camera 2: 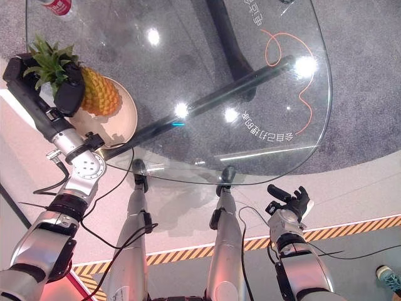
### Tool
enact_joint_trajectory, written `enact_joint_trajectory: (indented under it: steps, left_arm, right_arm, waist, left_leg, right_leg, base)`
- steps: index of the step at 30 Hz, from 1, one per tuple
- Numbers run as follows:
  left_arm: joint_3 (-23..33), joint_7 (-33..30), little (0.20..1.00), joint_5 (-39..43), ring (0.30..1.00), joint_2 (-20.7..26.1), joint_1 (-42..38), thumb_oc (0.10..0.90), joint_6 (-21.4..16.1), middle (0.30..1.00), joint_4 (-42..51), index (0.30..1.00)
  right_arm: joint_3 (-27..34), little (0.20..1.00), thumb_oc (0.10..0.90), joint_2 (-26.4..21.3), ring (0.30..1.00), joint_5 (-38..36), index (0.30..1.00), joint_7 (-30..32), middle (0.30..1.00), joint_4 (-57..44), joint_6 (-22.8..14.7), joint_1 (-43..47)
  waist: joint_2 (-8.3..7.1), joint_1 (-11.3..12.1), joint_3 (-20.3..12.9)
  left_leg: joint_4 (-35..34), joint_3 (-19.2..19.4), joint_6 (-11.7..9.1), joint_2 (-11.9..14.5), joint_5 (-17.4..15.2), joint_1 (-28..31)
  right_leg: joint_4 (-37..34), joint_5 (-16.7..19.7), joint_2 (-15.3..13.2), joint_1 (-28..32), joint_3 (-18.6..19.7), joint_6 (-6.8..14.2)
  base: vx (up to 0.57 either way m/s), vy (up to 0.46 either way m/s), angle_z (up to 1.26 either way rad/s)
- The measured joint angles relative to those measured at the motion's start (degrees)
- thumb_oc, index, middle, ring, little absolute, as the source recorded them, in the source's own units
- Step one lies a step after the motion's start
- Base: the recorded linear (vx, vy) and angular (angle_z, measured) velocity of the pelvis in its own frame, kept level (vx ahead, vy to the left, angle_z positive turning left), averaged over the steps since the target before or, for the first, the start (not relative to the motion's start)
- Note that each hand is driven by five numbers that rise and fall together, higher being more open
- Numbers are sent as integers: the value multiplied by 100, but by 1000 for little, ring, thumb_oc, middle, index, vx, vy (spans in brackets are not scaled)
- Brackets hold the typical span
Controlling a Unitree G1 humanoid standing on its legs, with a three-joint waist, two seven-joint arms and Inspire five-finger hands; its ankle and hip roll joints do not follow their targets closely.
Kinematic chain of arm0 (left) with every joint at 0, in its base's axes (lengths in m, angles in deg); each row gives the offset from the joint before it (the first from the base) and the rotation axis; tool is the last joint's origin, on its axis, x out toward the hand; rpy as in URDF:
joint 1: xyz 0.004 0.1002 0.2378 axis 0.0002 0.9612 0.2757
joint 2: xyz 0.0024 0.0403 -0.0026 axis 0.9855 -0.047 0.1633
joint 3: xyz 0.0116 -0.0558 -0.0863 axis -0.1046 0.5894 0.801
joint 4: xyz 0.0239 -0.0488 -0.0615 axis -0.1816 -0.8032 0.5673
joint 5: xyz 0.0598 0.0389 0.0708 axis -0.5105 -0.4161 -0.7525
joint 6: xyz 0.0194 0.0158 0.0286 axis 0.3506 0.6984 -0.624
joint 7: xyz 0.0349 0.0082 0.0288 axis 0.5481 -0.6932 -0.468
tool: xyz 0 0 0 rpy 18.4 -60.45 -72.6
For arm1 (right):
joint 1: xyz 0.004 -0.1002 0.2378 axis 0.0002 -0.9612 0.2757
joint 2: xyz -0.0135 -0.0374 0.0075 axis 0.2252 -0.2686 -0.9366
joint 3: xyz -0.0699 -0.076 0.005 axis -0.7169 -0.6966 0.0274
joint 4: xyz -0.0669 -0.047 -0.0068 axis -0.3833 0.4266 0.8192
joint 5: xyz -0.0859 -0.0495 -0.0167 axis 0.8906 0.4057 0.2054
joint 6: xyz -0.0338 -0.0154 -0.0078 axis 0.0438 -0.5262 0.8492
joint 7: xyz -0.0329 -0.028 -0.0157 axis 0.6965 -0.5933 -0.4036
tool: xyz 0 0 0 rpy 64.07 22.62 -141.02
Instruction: Pick up the fruit to the plate
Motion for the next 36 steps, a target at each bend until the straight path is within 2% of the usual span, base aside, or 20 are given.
enact_joint_trajectory:
  steps: [2,5,9,10,15,22,31,36]
  left_arm:
    - [-51,0,406,0,476,0,-1,306,-90,476,0,476]
    - [-87,9,488,0,547,0,-25,388,-155,547,1,547]
    - [-92,29,527,1,580,0,-13,427,-170,580,-2,580]
    - [-93,36,606,1,648,0,1,506,-170,648,-4,648]
    - [-93,36,733,0,756,0,35,633,-218,756,-4,756]
    - [-92,43,678,1,709,0,35,578,-297,709,-3,709]
    - [-92,192,683,6,714,-1,69,583,-347,714,-2,714]
    - [-171,387,686,4,716,-1,100,586,-436,716,1,716]
  right_arm:
    - [0,900,800,0,900,0,900,0,900,2,0,0]
    - [-1,900,800,0,900,0,900,0,900,-3,-13,0]
    - [-3,900,800,2,900,0,900,0,900,-2,-56,0]
    - [-3,900,800,2,900,0,900,0,900,-3,-65,0]
    - [-3,900,800,6,900,0,900,0,900,-19,-72,1]
    - [-4,900,800,8,900,-1,900,1,900,-38,-72,2]
    - [-4,900,800,11,900,-1,900,5,900,-41,-75,3]
    - [-3,900,800,11,900,-2,900,16,900,-28,-106,1]
  waist:
    - [0,0,0]
    - [0,3,0]
    - [0,6,0]
    - [0,8,0]
    - [0,28,0]
    - [0,28,0]
    - [0,61,0]
    - [1,166,0]
  left_leg:
    - [-1,0,-1,0,1,-11]
    - [0,-1,-2,0,2,-12]
    - [1,-4,-3,0,2,-15]
    - [2,-8,-4,0,3,-15]
    - [2,-28,-6,-1,4,-19]
    - [2,-31,-8,-1,6,-18]
    - [5,-49,-18,-2,13,-15]
    - [12,-57,-18,-2,13,-11]
  right_leg:
    - [0,0,0,-10,-1,0]
    - [0,0,1,-10,-2,0]
    - [1,0,1,-14,-2,0]
    - [1,0,1,-13,-3,0]
    - [1,0,2,-13,-5,0]
    - [2,0,2,-12,-5,0]
    - [5,0,2,-3,-13,0]
    - [7,0,2,5,-16,0]
  base:
    - [0,0,0]
    - [0,0,0]
    - [0,0,0]
    - [0,0,0]
    - [0,0,0]
    - [0,0,0]
    - [0,0,0]
    - [0,0,0]
